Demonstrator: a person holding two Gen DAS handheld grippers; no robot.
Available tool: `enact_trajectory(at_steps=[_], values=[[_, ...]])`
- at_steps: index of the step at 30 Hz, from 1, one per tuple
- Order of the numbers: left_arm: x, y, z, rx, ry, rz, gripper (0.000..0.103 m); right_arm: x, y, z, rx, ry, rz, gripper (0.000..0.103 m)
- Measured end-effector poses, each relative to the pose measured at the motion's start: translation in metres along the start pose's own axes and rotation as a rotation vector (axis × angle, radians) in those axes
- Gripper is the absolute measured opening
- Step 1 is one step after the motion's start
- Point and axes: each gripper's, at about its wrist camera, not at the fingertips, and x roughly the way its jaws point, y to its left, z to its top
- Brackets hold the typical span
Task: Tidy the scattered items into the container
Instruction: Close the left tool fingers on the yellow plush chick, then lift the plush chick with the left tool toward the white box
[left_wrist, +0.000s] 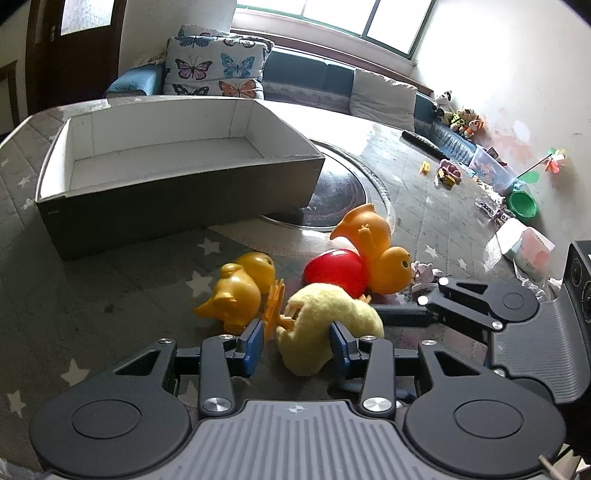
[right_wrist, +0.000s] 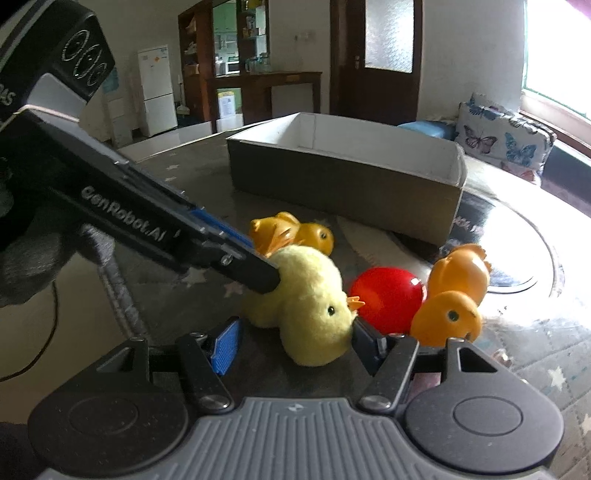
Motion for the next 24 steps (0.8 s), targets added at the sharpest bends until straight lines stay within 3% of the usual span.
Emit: enact_trajectory(at_steps=[3, 15, 17, 21, 24], values=[[0.0, 0.0, 0.0, 0.004, 0.003, -0.011, 0.041, -0.006, 0.005, -0.002, -0.014, 0.007, 0.033, 0.065], [-0.003, 0.001, 0.005, 0.003, -0.017, -0.01, 0.041, 0.001, 0.002, 0.007, 0.056, -0.021, -0.003, 0.064], [-0.003, 0.002, 0.007, 0.001, -0.027, -0.007, 0.041, 0.005, 0.002, 0.007, 0.07, -0.018, -0.01, 0.061], [0.0, 0.006, 0.01, -0.012, -0.033, -0.007, 0.042, 0.007, -0.005, 0.003, 0.113, -0.008, -0.008, 0.045], [0.002, 0.006, 0.012, -0.01, -0.037, -0.022, 0.042, 0.006, -0.008, 0.001, 0.121, -0.005, -0.003, 0.044]])
